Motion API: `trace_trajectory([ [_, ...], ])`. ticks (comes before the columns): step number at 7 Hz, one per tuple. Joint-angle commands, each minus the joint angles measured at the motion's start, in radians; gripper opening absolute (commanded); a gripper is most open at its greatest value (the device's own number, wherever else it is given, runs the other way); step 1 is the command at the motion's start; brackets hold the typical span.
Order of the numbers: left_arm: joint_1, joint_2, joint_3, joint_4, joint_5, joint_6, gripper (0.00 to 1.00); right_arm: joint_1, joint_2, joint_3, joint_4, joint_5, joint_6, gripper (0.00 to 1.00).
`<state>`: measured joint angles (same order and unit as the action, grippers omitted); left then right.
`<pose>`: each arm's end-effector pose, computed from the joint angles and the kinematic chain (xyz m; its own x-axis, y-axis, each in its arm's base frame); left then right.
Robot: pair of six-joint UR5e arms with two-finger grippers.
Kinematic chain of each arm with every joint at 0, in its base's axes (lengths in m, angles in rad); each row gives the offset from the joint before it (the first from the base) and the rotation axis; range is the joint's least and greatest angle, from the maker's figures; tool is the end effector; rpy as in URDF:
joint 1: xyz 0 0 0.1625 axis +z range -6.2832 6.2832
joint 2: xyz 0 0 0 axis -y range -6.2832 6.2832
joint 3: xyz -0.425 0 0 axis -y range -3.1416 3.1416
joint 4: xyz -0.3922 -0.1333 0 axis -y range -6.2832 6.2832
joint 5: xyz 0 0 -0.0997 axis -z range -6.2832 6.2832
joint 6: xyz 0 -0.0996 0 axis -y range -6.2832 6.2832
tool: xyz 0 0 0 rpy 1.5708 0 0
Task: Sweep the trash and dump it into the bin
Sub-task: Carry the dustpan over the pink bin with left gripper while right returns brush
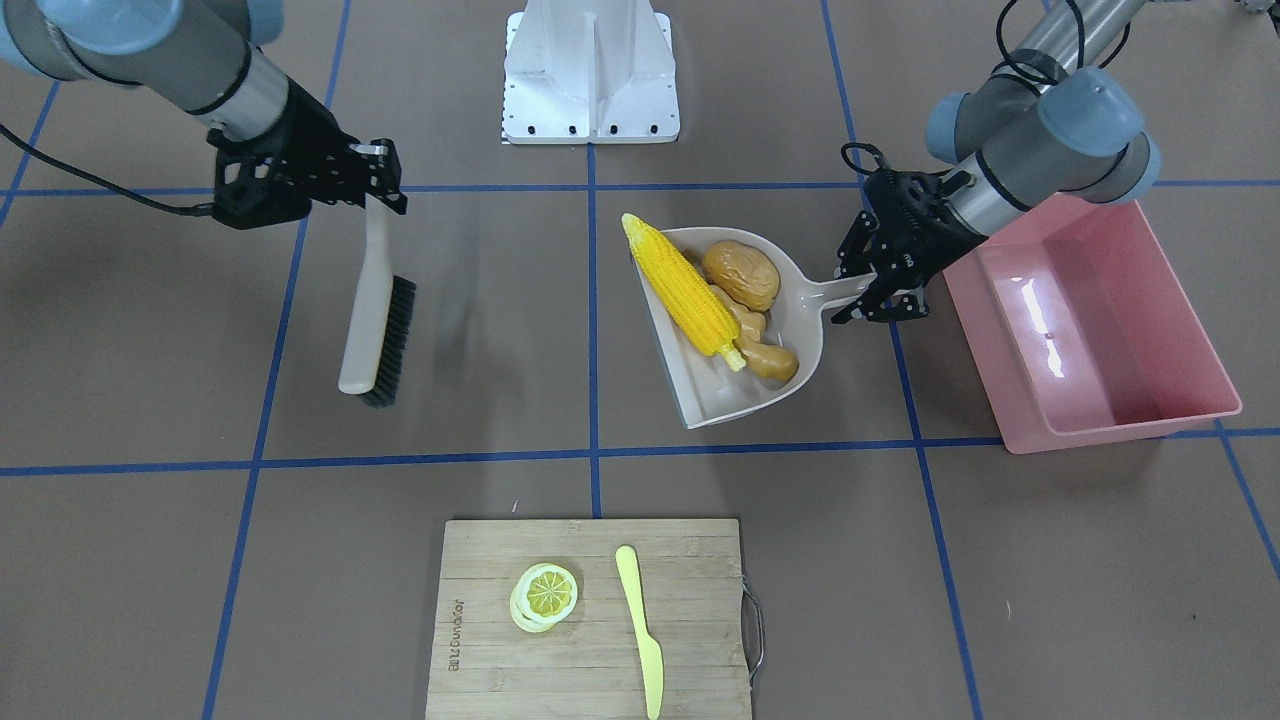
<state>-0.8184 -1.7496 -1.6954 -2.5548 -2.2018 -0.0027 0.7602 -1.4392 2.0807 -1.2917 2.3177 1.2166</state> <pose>0.3248 -0.4561 0.3903 0.2029 0.9648 -0.1675 -0.1905 0.2067 0.9597 -0.3088 -0.3842 0.3140 0.4509 0.0776 0.8892 0.0455 0.9929 -0.1097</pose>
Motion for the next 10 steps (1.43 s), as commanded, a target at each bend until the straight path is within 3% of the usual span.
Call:
trace_trajectory([
  [1,-0.108,0.144,-0.104,-0.036,-0.007,-0.141,0.00,0.121,-0.323,0.090,-0.018,-0.003,-0.347,0.00],
  [2,-0.179,0.219,-0.140,-0.059,-0.060,-0.195,0.00,0.164,-0.431,0.090,-0.011,0.000,-0.480,0.00],
  [3,-0.271,0.284,-0.164,-0.079,-0.116,-0.230,0.00,0.162,-0.451,0.037,-0.005,-0.012,-0.535,0.00],
  [5,-0.399,0.379,-0.174,-0.094,-0.167,-0.259,0.00,0.157,-0.382,-0.083,-0.009,-0.012,-0.523,0.00],
  [8,-0.592,0.542,-0.168,-0.099,-0.269,-0.269,0.00,0.096,-0.343,-0.134,-0.015,-0.049,-0.453,0.00],
  [10,-0.604,0.642,-0.153,-0.023,-0.269,-0.103,0.00,0.070,-0.305,-0.175,-0.011,-0.081,-0.443,0.00],
])
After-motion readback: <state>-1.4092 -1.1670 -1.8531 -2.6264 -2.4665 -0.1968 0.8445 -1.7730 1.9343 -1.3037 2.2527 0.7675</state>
